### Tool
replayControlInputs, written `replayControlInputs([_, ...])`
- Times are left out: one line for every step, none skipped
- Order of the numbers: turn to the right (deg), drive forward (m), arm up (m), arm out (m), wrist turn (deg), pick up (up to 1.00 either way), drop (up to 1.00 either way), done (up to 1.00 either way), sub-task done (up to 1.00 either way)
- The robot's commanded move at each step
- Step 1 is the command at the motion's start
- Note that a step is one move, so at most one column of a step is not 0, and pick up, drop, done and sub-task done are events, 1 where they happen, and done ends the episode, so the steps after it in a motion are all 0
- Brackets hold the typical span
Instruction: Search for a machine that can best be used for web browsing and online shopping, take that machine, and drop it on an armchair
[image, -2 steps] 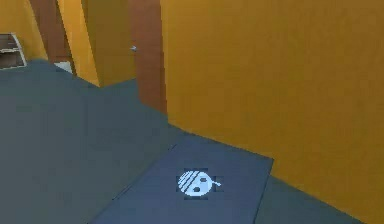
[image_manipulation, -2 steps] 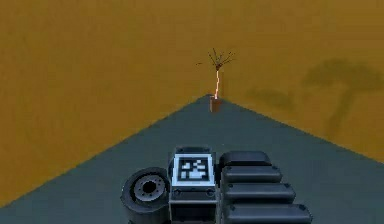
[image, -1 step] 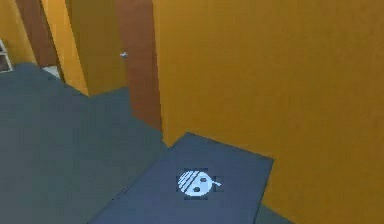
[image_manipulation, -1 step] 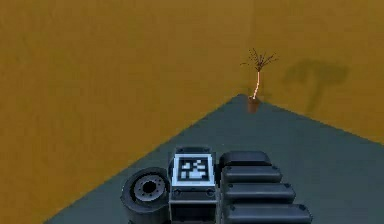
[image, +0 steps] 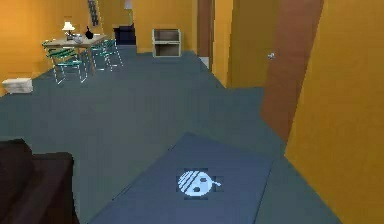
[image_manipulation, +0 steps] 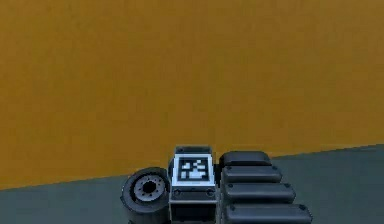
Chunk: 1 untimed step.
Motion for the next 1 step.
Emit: replayControlInputs([0.0,1.00,0.00,0.00,0.0,0.00,0.00,0.00,0.00])
